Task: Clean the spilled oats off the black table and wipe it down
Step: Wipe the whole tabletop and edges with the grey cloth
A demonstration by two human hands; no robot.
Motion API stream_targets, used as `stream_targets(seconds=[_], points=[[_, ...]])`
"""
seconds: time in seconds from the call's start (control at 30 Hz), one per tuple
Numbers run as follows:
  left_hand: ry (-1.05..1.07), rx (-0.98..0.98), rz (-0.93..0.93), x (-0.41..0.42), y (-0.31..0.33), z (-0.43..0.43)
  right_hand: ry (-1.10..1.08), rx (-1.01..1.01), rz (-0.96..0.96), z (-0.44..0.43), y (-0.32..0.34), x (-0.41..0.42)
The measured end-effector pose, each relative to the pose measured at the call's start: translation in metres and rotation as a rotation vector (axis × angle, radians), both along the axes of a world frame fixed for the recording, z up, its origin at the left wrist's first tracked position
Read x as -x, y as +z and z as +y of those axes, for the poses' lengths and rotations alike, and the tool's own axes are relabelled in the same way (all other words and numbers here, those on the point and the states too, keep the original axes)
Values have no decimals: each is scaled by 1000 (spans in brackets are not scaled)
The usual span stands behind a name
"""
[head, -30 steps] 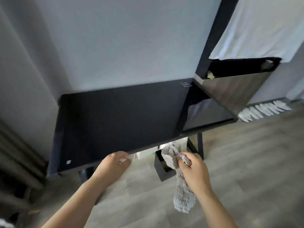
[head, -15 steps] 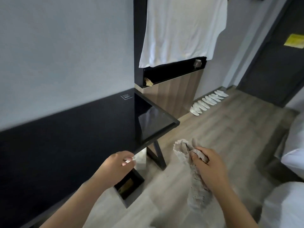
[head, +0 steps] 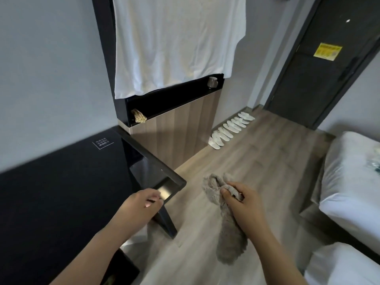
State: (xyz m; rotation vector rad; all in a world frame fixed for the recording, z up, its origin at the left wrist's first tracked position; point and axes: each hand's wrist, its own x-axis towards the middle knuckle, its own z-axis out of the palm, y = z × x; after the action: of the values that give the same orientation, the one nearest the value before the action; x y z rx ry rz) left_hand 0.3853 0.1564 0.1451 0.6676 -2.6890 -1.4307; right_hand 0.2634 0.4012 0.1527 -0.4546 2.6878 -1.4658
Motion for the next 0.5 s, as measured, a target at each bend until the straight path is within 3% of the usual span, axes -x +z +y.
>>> stream_targets(seconds=[0.27,0.5], points=[[88,80,-5,142,-6,-10,86,24,-4,-25,-8,159],[328,-15,-23,215,-11,-16,309,-54,43,-60,0,294]])
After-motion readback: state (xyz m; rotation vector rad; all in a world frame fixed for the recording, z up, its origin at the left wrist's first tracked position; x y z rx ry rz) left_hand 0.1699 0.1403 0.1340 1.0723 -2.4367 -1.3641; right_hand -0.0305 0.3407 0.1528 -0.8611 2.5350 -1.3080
